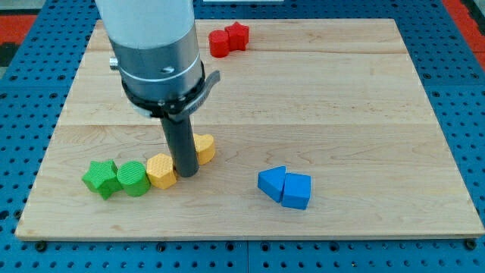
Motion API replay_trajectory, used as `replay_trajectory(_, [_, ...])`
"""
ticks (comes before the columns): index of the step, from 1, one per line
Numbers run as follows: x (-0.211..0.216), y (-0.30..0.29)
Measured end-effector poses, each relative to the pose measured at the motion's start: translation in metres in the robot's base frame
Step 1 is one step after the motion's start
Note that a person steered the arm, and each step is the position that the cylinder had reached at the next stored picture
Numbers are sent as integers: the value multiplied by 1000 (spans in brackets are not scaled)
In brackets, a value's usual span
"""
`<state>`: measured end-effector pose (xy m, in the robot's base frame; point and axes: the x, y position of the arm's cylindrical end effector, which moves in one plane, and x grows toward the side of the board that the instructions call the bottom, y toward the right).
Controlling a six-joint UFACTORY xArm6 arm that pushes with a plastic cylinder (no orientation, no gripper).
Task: Slide the yellow heart to the bottom left of the red circle
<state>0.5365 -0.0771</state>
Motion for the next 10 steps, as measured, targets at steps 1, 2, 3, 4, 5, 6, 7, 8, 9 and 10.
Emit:
replay_trajectory(1, [-14,19])
replay_trajectory(2, [-73,-10])
replay_trajectory(3, [-104,-35])
replay_trajectory(4, [-73,-30])
replay_trajectory(5, [-108,-21])
replay_trajectory(6, [-144,-21])
replay_trajectory(7, [-123,-5])
replay_trajectory(8, [-126,7])
replay_trajectory(9, [-142,3])
replay_trajectory(10, [-162,3])
